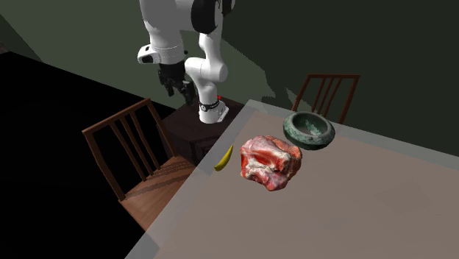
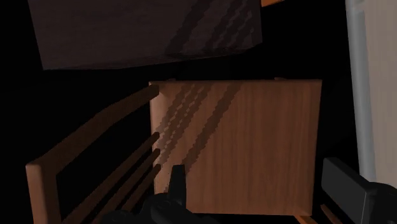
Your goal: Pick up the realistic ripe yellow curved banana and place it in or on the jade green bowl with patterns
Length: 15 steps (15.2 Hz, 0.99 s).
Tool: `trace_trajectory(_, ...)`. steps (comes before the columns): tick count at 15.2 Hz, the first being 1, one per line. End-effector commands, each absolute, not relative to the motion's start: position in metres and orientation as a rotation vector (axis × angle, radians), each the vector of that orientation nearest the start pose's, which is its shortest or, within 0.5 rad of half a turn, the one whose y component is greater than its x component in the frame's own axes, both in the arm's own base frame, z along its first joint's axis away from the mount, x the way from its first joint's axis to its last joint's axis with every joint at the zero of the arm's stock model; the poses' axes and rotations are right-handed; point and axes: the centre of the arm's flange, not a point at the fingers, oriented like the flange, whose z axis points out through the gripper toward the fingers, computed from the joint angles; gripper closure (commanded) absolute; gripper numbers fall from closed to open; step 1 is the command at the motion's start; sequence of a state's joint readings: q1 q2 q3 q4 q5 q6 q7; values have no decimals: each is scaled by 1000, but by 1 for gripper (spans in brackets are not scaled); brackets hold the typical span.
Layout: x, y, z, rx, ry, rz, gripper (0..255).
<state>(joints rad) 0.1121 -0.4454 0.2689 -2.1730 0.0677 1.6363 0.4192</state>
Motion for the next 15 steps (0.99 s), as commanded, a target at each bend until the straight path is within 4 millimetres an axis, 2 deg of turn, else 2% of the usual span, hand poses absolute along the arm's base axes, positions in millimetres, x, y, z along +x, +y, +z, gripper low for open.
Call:
trace_trajectory(1,383,199,544,-3224,109,133,0)
trace_trajectory(15,436,372,484,-3254,-4,169,0)
